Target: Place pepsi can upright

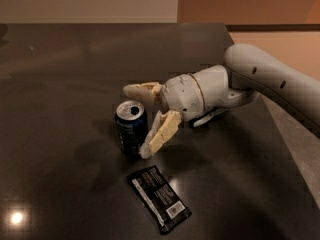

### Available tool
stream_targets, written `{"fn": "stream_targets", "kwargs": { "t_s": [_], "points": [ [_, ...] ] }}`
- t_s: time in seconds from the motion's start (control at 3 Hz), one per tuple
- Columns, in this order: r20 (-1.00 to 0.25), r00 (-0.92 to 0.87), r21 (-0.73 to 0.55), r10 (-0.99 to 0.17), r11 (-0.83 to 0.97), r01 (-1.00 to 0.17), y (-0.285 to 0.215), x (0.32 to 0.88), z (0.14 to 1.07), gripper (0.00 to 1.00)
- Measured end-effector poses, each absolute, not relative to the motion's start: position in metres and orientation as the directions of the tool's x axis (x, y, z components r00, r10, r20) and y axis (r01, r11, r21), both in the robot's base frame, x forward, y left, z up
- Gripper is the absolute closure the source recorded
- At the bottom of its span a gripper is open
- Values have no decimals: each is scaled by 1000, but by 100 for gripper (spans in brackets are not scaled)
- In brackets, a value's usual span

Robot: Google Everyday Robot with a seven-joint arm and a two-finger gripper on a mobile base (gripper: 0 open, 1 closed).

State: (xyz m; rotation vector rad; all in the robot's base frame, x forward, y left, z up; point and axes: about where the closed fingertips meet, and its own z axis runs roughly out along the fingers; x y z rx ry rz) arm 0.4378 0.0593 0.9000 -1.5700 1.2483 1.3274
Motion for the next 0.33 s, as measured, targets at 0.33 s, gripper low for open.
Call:
{"fn": "stream_targets", "kwargs": {
  "t_s": [0.33],
  "points": [
    [-976, 1, 60, -219, -272, -960, 59, 438, 900, 0]
  ]
}}
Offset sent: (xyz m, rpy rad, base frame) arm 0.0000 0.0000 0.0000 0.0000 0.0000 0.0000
